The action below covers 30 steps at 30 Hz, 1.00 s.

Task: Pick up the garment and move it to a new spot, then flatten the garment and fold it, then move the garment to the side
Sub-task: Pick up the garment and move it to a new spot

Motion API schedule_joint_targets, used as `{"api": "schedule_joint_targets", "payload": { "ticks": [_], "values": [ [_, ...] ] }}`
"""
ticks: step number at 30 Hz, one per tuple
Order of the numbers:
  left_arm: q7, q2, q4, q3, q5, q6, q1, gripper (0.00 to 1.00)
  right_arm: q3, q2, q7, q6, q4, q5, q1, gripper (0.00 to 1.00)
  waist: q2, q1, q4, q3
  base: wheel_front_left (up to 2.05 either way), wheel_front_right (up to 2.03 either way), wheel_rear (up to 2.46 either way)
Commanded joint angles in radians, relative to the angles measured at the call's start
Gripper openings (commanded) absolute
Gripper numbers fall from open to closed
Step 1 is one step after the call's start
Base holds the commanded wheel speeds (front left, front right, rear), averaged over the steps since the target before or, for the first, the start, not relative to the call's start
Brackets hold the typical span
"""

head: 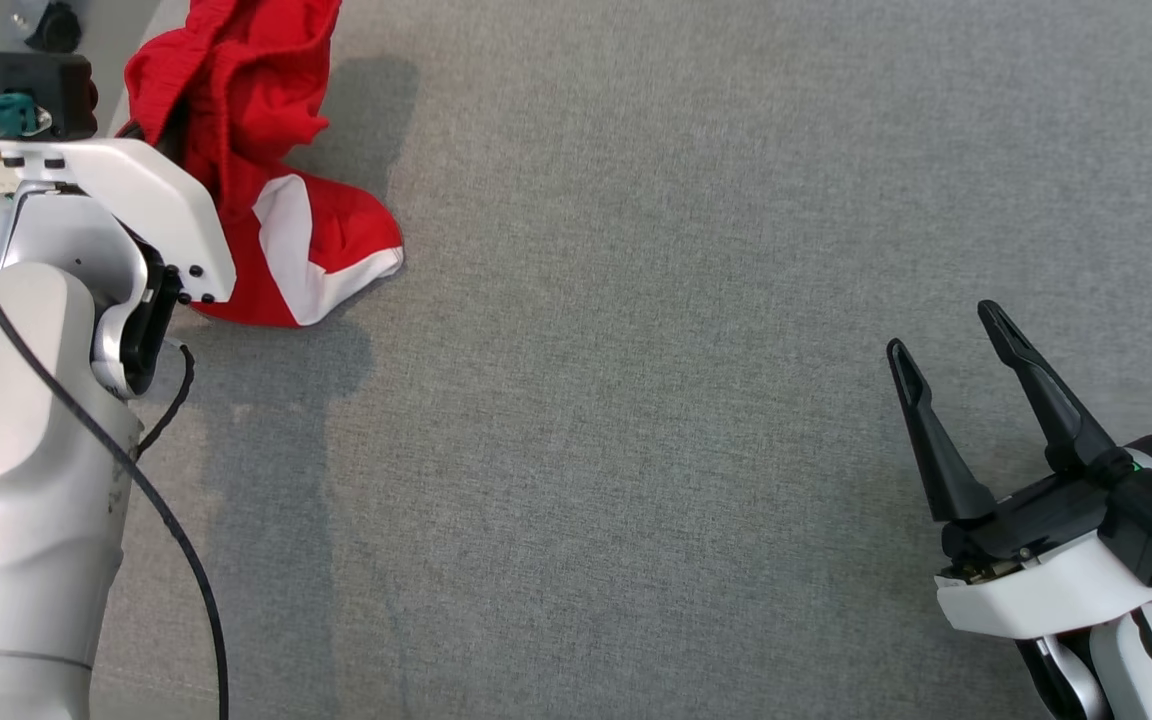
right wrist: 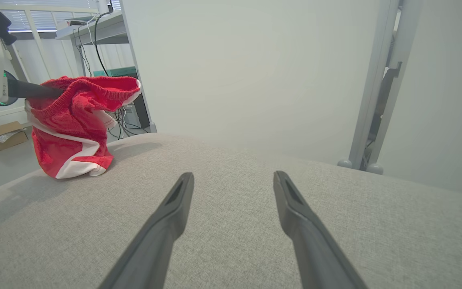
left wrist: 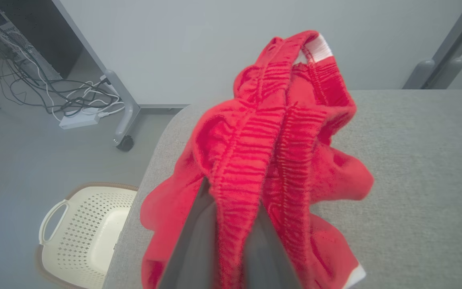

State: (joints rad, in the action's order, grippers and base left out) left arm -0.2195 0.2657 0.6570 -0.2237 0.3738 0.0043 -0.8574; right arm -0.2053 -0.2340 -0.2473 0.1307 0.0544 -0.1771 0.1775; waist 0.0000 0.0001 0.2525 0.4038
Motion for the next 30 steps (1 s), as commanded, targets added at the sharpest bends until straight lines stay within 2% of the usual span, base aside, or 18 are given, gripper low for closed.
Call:
{"api": "schedule_joint_targets", "payload": {
  "ticks": [1,9,13,19,26,30],
  "values": [
    [0.021,0.002,-0.014,0.008,0.009,0.005,0.011,0.00,0.001,-0.002,-0.008,0.000,-0.003,0.003,-0.005,1.00,0.0000,-0.0001,-0.008,-0.027,0.00,0.00,0.00],
    [0.120,-0.017,-0.150,0.003,0.017,0.008,0.104,0.00,0.034,0.015,-0.013,0.000,-0.022,0.016,0.004,1.00,0.0000,-0.0001,-0.051,-0.110,0.00,0.00,0.00],
    [0.143,-0.044,-0.234,-0.012,0.023,0.015,0.160,0.00,0.071,0.027,-0.017,0.000,-0.030,0.017,0.000,1.00,0.0000,-0.0001,-0.083,-0.149,0.00,0.00,0.00],
    [0.108,-0.110,-0.363,-0.035,0.077,0.013,0.238,0.00,0.115,0.039,-0.019,0.000,-0.026,0.029,-0.004,1.00,0.0000,-0.0001,-0.144,-0.182,0.00,0.00,0.00],
    [0.059,-0.162,-0.474,-0.146,0.057,0.013,0.314,0.00,0.143,0.047,-0.019,0.000,-0.022,0.036,-0.007,1.00,0.0000,-0.0001,-0.226,-0.199,0.00,0.00,0.00],
    [0.038,-0.187,-0.481,-0.201,0.072,0.020,0.341,0.00,0.171,0.056,-0.019,0.000,-0.020,0.047,-0.008,1.00,0.0000,-0.0001,-0.264,-0.197,0.00,0.00,0.00]
  ]
}}
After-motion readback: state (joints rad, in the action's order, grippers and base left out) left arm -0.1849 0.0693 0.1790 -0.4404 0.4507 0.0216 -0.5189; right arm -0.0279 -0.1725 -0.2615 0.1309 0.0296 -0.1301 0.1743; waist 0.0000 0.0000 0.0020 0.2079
